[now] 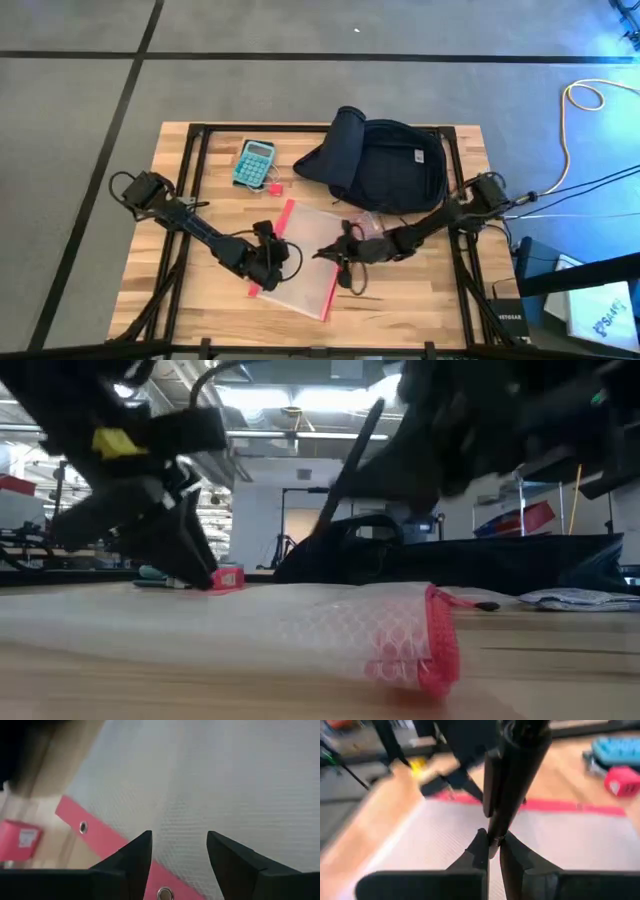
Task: Unpack backpack
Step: Remove the black pen from the transparent zip bag
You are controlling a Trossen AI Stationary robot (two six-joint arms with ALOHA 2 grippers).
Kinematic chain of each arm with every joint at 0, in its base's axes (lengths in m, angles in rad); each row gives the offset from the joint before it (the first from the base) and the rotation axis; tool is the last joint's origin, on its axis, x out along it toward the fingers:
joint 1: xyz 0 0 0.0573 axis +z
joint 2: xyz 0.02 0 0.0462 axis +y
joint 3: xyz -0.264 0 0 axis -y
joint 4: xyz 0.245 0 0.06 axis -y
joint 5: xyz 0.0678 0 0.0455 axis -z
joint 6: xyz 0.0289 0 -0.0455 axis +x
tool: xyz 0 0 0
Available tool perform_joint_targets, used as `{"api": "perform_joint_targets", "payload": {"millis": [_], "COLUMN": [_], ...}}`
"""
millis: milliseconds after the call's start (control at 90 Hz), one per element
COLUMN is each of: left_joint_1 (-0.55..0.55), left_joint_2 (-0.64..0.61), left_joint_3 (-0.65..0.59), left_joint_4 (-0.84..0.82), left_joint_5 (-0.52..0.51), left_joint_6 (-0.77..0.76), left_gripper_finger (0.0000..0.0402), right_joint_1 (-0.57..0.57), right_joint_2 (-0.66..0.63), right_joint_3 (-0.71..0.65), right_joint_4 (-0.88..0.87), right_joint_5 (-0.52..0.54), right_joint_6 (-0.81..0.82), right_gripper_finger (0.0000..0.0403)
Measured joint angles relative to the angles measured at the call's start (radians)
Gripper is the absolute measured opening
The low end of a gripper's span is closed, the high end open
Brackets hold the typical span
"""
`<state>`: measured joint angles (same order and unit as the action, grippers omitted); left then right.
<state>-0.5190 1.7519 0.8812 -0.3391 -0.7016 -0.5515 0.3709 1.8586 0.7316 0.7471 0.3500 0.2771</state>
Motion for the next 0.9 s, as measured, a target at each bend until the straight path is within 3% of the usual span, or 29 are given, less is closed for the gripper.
{"api": "perform_joint_targets", "payload": {"millis": [344,900], "left_joint_1": [-0.005,-0.011], "left_joint_2": [-0.002,0.0], "left_joint_3": [-0.131,-0.137], "left_joint_4": [0.232,0.277], "left_joint_5": [-0.009,-0.004], "left_joint_6": [-0.035,-0.044], "left_gripper_finger": [0.0175,0.0175], "right_joint_1": [-0.082,-0.131], "right_joint_2": [0.169,0.193], "right_joint_3": [0.114,0.116], "right_joint_4": [0.075,0.067], "right_joint_5": [-0.062,-0.076], "right_joint_6": [-0.001,-0.005], "right_gripper_finger": [0.0003,0.0004]}}
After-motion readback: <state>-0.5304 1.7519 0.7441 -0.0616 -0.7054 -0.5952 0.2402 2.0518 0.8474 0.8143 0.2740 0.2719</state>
